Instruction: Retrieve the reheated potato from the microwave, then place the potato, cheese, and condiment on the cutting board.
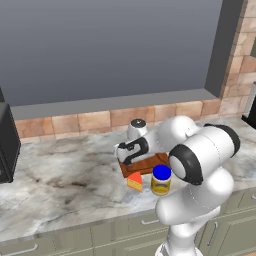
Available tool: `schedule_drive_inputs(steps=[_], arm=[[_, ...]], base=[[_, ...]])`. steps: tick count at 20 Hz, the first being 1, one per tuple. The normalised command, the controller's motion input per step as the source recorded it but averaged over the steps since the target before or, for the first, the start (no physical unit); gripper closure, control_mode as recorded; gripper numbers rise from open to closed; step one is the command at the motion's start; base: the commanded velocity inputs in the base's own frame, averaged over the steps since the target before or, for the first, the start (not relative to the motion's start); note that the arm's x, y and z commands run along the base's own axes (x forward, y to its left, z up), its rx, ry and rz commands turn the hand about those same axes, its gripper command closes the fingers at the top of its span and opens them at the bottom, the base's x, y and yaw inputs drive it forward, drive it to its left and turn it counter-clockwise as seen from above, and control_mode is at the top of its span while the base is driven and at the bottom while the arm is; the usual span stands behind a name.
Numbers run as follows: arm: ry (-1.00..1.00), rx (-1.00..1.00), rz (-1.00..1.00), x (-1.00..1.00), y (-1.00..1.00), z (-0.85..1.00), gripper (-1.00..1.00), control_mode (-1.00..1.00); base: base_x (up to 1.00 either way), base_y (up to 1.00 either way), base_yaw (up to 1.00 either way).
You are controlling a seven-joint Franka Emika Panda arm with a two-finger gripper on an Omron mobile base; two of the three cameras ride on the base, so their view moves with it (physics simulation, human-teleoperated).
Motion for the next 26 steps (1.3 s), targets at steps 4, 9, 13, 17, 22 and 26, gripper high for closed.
schedule_drive_inputs(steps=[4, 9, 13, 17, 22, 26], arm=[[0.00, 0.00, -0.03, -0.12, -0.12, -0.06, -1.00, -1.00], [-0.02, 0.00, -0.01, -0.08, -0.02, 0.09, -1.00, -1.00], [-0.03, 0.00, 0.00, -0.02, 0.00, 0.30, -1.00, -1.00], [0.00, 0.00, 0.00, -0.17, -0.03, 0.39, -1.00, -1.00], [0.00, 0.00, 0.00, -0.37, -0.20, 0.33, -1.00, -1.00], [0.00, 0.00, 0.00, -0.40, -0.32, 0.23, -1.00, -1.00]], base=[[0.00, 0.00, 0.00], [0.00, 0.00, 0.00], [0.00, 0.00, 0.00], [0.00, 0.00, 0.00], [0.00, 0.00, 0.00], [0.00, 0.00, 0.00]])
